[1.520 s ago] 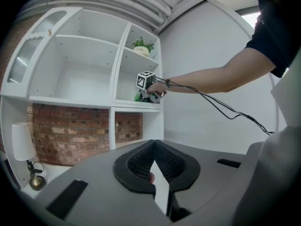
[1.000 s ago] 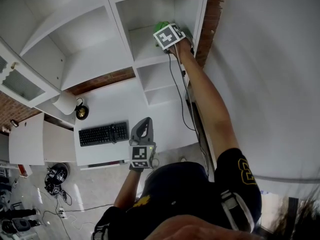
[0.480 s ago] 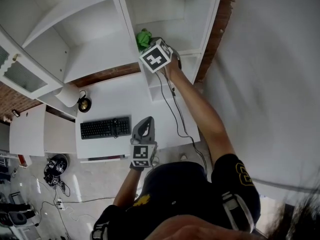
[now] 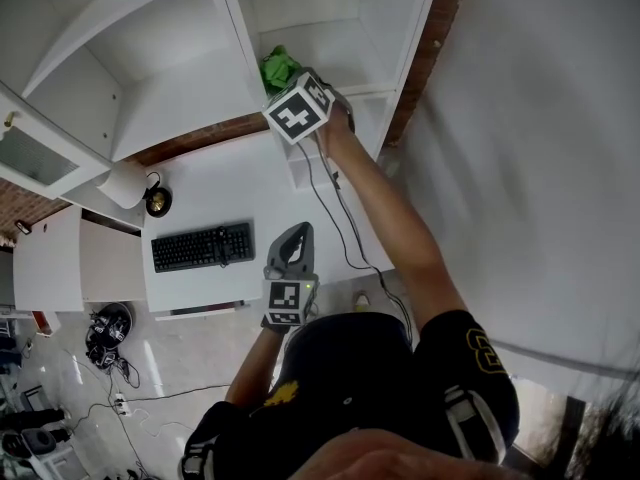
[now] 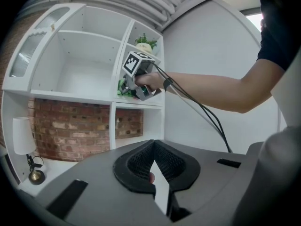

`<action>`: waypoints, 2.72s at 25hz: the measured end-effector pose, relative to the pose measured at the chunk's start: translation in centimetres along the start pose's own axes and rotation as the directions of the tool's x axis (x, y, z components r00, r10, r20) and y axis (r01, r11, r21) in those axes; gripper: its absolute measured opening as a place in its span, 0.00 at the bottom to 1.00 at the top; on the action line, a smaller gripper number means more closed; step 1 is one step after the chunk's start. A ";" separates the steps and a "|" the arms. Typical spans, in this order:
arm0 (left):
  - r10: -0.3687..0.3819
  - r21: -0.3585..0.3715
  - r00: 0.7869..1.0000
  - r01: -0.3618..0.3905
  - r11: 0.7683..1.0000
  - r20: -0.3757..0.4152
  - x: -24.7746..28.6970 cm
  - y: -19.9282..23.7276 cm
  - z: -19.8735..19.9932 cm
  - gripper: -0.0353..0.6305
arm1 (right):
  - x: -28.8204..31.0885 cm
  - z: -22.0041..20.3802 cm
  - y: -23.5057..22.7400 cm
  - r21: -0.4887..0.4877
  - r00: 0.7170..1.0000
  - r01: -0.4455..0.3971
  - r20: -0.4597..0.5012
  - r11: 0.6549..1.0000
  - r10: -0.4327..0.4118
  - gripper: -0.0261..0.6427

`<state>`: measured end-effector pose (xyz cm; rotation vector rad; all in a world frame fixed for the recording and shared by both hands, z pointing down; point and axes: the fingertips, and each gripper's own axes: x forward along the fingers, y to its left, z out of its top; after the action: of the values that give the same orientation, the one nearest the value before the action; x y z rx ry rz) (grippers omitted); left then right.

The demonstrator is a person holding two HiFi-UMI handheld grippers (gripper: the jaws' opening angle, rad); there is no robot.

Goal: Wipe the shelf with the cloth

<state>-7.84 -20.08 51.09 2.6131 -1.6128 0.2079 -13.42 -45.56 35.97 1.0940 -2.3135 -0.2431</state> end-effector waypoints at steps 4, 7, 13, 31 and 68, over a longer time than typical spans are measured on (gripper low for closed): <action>0.001 0.011 1.000 -0.002 1.000 0.009 0.2 0.7 0.6 0.08 | -0.2 -0.1 0.1 0.012 1.000 -0.011 -0.006 1.000 0.011 0.16; 0.009 0.011 1.000 -0.009 1.000 0.012 0.3 1.2 0.7 0.08 | -0.1 0.0 -0.1 0.029 1.000 -0.013 0.017 0.999 0.012 0.16; 0.020 0.009 1.000 -0.020 1.000 0.004 0.0 1.7 0.3 0.08 | -0.1 -0.6 -0.4 0.045 1.000 -0.015 0.012 0.999 0.015 0.16; -0.011 0.022 1.000 0.011 1.000 -0.003 0.3 0.4 0.3 0.08 | -1.2 -1.8 -2.9 0.073 1.000 0.015 0.014 0.997 -0.016 0.16; -0.036 0.022 0.999 0.036 0.999 -0.003 0.2 -0.8 0.4 0.08 | -4.2 -6.6 -9.2 0.138 0.991 0.128 -0.046 0.982 -0.123 0.16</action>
<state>-7.03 -19.96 50.74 2.6549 -1.5700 0.2288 -1.57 -47.83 36.16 1.3059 -2.2596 -0.1067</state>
